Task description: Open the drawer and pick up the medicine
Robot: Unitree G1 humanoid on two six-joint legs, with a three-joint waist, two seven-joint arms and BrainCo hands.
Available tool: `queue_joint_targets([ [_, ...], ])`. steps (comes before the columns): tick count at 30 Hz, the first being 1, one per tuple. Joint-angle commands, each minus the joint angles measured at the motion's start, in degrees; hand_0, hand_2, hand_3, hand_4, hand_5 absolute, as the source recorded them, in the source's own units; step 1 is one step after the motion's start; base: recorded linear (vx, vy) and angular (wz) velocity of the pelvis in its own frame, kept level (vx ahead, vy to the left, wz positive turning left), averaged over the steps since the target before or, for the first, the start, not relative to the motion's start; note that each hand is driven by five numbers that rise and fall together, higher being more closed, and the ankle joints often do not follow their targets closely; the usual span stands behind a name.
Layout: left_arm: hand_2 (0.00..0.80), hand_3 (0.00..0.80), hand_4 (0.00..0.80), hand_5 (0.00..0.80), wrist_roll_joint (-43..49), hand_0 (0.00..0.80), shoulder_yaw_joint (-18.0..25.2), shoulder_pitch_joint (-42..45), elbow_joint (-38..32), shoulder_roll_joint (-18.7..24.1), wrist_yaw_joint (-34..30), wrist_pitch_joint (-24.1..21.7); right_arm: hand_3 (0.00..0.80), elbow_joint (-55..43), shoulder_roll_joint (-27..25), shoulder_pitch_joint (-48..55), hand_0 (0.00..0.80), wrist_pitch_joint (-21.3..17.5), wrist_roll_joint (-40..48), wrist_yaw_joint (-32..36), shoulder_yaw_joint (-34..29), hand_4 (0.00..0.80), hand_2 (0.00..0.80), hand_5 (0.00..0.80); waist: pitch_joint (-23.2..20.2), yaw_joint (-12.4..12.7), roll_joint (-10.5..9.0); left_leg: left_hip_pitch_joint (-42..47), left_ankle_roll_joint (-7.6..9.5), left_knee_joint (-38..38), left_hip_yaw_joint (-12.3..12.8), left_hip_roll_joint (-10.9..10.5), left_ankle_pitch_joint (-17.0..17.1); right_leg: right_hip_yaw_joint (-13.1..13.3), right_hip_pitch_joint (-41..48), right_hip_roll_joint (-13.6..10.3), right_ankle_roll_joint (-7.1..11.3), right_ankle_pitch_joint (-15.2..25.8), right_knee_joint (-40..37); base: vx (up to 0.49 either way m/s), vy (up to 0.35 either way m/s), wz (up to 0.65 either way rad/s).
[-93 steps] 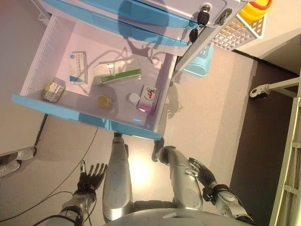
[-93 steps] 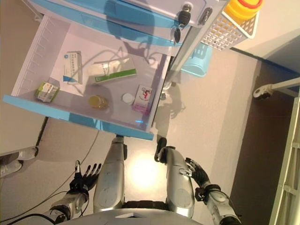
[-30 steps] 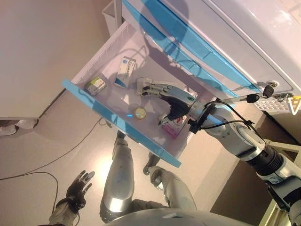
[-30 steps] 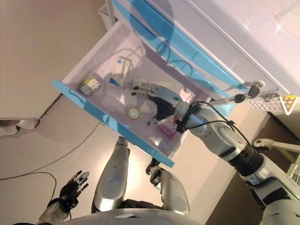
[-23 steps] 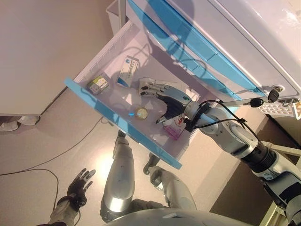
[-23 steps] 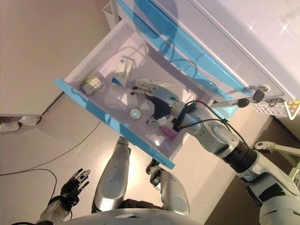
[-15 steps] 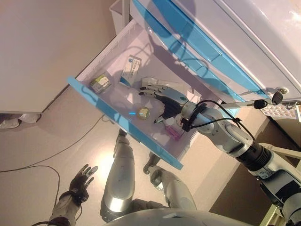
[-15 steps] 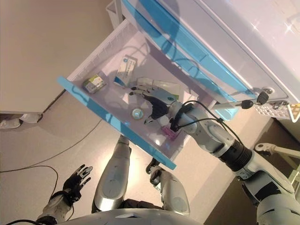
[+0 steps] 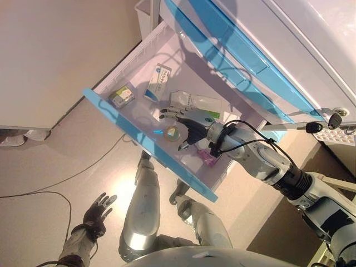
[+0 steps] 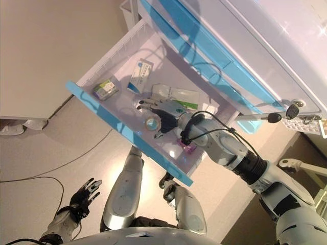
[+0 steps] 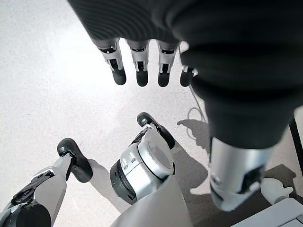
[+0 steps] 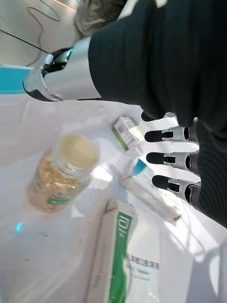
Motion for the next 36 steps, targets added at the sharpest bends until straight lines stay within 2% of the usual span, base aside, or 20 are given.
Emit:
queue_joint_targets([
  [1, 0.0, 0.0, 0.0, 0.0, 2.04, 0.0, -0.56, 1.93, -0.19, 0.48, 0.52, -0.02, 0.0, -2.03, -0.17, -1.9, 0.0, -2.19, -1.37, 0.55, 0.61, 0.0, 0.0, 0.0, 0.38, 0.79, -0.13, 0.9, 2.66, 2.15, -0.73, -1.89, -5.27, 3.21, -3.07, -3.7, 3.09, 8.99, 0.57, 0.0, 0.0, 0.0],
  [16, 0.0, 0.0, 0.0, 0.0, 1.97, 0.0, -0.71, 1.03, 0.12, 0.76, 0.44, 0.21, 0.0, 0.37, 0.52, -1.45, 0.0, -1.94, -4.33, 1.16, 3.25, 0.0, 0.0, 0.0, 0.38, 0.74, -0.35, 0.9, 2.7, 1.61, -0.99, -2.0, -5.09, 3.23, -3.35, -3.75, 3.23, 9.17, 0.31, 0.0, 0.0, 0.0],
  [36, 0.0, 0.0, 0.0, 0.0, 1.94, 0.0, -0.88, 0.55, 0.03, 0.53, 0.86, 0.29, 0.0, 2.64, 1.38, -0.86, 0.0, -1.59, -6.77, -1.17, 2.72, 0.0, 0.0, 0.0, 0.38, 0.56, -0.47, 0.71, 2.79, 1.68, -1.35, -2.07, -5.27, 3.38, -3.87, -3.64, 3.16, 9.22, 0.51, 0.0, 0.0, 0.0],
])
